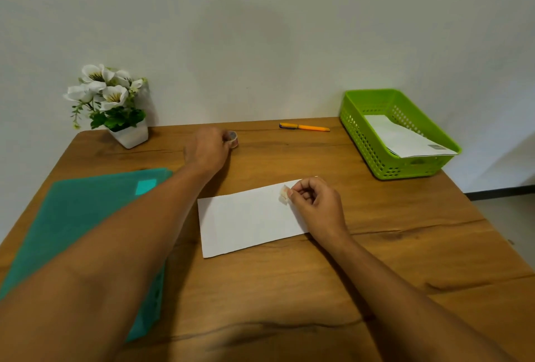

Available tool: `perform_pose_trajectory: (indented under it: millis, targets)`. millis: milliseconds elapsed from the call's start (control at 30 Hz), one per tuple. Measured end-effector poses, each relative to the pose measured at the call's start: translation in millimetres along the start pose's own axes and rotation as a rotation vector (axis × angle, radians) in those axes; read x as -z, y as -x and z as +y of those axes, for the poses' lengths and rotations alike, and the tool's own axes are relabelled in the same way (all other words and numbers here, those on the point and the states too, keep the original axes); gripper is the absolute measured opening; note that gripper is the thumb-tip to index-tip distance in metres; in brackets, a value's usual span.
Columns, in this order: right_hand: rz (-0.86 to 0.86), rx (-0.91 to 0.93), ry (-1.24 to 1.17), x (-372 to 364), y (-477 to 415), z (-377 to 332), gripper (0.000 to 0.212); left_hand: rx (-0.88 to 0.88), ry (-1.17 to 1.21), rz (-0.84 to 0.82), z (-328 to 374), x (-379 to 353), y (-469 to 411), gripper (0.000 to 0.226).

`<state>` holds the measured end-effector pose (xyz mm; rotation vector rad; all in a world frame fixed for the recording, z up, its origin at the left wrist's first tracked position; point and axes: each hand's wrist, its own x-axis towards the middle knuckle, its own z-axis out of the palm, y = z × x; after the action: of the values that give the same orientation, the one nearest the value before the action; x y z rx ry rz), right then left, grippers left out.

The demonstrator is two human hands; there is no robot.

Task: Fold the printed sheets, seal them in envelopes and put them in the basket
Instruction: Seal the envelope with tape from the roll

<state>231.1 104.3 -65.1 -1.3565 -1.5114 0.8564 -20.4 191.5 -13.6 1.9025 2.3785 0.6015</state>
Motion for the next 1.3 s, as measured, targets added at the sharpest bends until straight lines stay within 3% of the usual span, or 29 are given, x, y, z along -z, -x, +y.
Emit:
perform_pose_trajectory:
  millis: [300, 433, 533, 633, 700, 800, 900, 1133, 1300]
  targets:
    - [0.002, -0.025, -0.057, 1.2, -0.1, 0.0, 0.011, -0.041, 0.053, 0.1, 9.4, -13.7, 19.4, 0.041]
    - [0.015, -0.085, -0.139, 4.1, -0.4, -3.4, 0.01, -0.27, 0.319, 0.058, 49.4, -20.8, 69.1, 0.029]
    - [0.021, -0.133, -0.262, 9.9, 0.1, -8.0, 0.015, -0.276, 0.451, -0.033, 70.2, -33.6, 104.9, 0.028]
    - [0.026, -0.204, -0.376, 15.7, -2.1, -12.0, 0.025, -0.265, 0.391, -0.057, 70.4, -48.2, 124.8, 0.027]
    - [0.117, -0.287, -0.417, 21.1, -5.9, -13.5, 0.025, -0.27, 0.331, -0.046, 69.8, -51.6, 128.5, 0.025]
    - [0.231, -0.416, -0.338, 31.3, -12.7, -10.3, 0.016, -0.269, 0.303, -0.04, 72.9, -50.3, 129.1, 0.025]
    - [0.222, -0.483, -0.257, 34.2, -18.9, -9.0, 0.012, -0.272, 0.273, -0.035, 74.2, -50.1, 129.1, 0.028]
    - [0.241, -0.532, 0.079, 18.5, -30.3, -15.1, 0.023, -0.319, 0.212, -0.021, 75.4, -50.3, 130.8, 0.037]
    - [0.237, -0.548, 0.229, 13.8, -32.4, -22.9, 0.016, -0.371, 0.149, -0.026, 76.0, -51.9, 130.9, 0.052]
